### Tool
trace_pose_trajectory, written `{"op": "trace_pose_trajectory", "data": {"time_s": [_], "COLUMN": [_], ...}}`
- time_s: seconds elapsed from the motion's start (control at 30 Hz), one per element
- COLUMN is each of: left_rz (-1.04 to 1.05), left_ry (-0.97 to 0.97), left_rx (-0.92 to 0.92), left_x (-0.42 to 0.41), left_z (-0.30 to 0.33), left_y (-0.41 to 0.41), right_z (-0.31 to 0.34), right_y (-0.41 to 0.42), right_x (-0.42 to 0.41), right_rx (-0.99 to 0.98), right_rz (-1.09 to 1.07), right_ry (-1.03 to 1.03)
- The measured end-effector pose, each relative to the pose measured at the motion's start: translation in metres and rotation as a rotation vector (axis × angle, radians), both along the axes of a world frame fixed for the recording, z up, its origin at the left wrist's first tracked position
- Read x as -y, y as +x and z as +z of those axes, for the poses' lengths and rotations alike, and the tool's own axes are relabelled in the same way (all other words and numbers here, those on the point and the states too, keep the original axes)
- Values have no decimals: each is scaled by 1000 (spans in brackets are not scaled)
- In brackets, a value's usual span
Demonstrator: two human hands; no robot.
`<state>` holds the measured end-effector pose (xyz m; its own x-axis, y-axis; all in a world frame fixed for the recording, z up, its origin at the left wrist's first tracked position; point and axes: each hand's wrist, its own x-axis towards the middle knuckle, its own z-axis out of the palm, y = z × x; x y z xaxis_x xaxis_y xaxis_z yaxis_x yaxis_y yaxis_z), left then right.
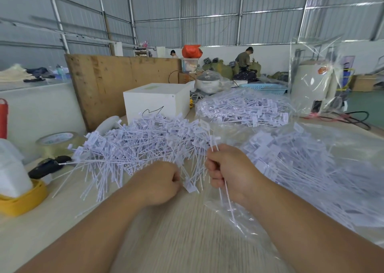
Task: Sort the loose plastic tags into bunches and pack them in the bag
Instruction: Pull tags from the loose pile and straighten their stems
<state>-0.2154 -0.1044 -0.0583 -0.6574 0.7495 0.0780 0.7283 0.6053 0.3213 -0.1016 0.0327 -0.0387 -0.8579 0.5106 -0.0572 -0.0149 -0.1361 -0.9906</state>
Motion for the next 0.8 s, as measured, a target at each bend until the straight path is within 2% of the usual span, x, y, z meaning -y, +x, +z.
{"op": "trace_pose_trajectory", "data": {"time_s": [0.1, 0.17, 0.27, 0.33, 0.5, 0.6, 0.7, 0.8], "left_rz": [47, 120, 158, 151, 91, 59, 29, 165], "left_ry": [256, 472, 739, 822, 854, 824, 659, 555], "left_rx": [118, 187, 419, 570, 766, 814, 723, 423], "left_x": [0, -1, -6, -8, -11, -11, -3, 6], "left_z": [6, 14, 22, 24, 25, 25, 26, 27], "left_y": [4, 8, 19, 26, 38, 38, 31, 13], "right_z": [4, 4, 2, 1, 1, 0, 2, 6], "right_y": [4, 6, 6, 6, 7, 6, 7, 10], "right_x": [-3, -3, 3, 5, 6, 8, 7, 6], "right_rx": [17, 57, 94, 82, 64, 97, 145, 164], "right_rz": [61, 116, 216, 254, 402, 405, 363, 370], "right_ry": [-64, -34, -11, 0, 58, 138, 191, 202]}}
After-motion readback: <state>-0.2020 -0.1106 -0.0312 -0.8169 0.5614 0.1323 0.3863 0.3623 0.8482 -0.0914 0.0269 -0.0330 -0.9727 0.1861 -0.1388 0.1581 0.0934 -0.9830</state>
